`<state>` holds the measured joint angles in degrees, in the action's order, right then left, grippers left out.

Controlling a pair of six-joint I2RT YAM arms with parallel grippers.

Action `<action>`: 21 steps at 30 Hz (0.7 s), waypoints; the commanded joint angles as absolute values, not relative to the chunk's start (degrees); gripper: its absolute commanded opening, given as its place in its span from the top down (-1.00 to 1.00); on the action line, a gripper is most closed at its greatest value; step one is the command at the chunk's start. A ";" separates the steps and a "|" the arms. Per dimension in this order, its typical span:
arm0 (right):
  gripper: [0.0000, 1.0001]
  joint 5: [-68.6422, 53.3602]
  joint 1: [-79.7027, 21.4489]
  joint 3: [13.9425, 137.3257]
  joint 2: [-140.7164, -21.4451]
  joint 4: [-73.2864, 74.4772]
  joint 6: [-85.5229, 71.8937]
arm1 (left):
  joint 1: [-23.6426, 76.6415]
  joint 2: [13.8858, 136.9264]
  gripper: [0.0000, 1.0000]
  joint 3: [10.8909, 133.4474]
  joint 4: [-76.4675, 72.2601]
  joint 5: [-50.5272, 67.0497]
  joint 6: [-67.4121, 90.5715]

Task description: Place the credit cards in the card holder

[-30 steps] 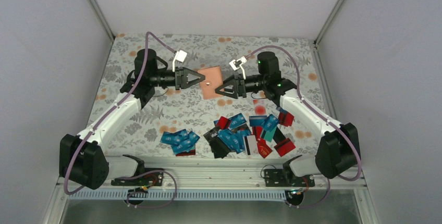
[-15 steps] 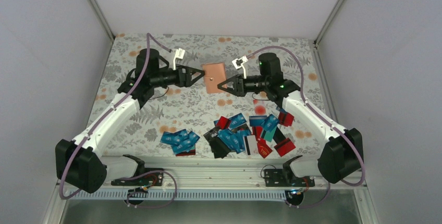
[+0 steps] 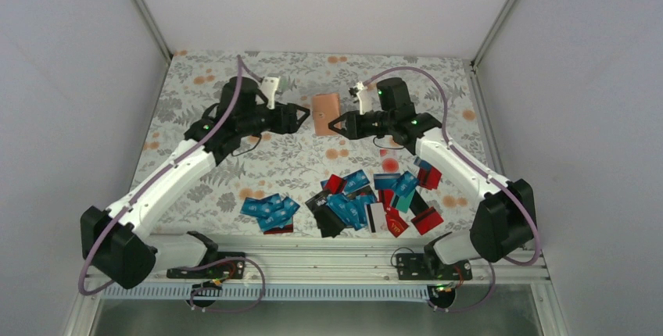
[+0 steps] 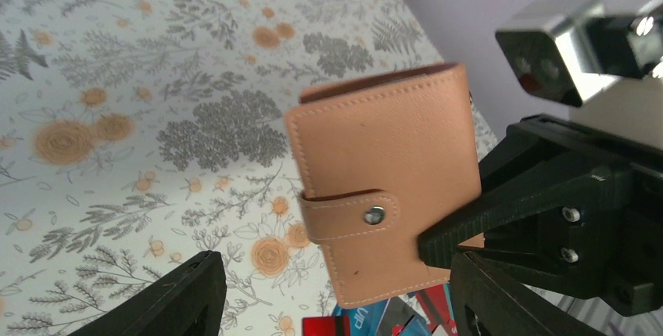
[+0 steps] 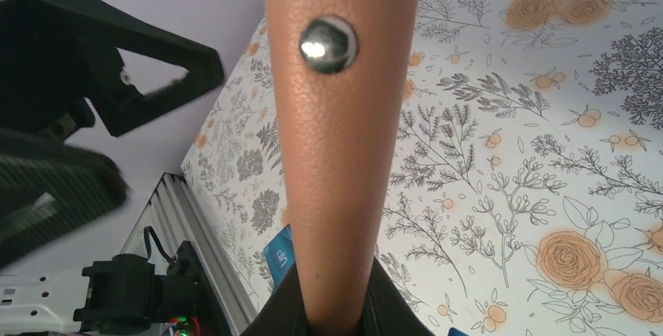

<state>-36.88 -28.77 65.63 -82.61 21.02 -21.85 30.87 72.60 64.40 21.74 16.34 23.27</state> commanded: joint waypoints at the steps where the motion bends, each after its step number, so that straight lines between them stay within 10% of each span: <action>1: 0.92 -35.23 -30.35 68.23 -83.65 21.88 -22.13 | 34.00 76.05 -0.45 67.12 23.53 10.60 22.79; 21: 0.92 -35.67 -32.11 68.37 -83.83 21.82 -21.96 | 37.44 83.95 -0.53 69.96 26.60 -0.60 25.04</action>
<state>-33.91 -31.07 66.63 -84.03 22.85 -21.93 37.32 82.48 68.86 24.82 3.16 23.97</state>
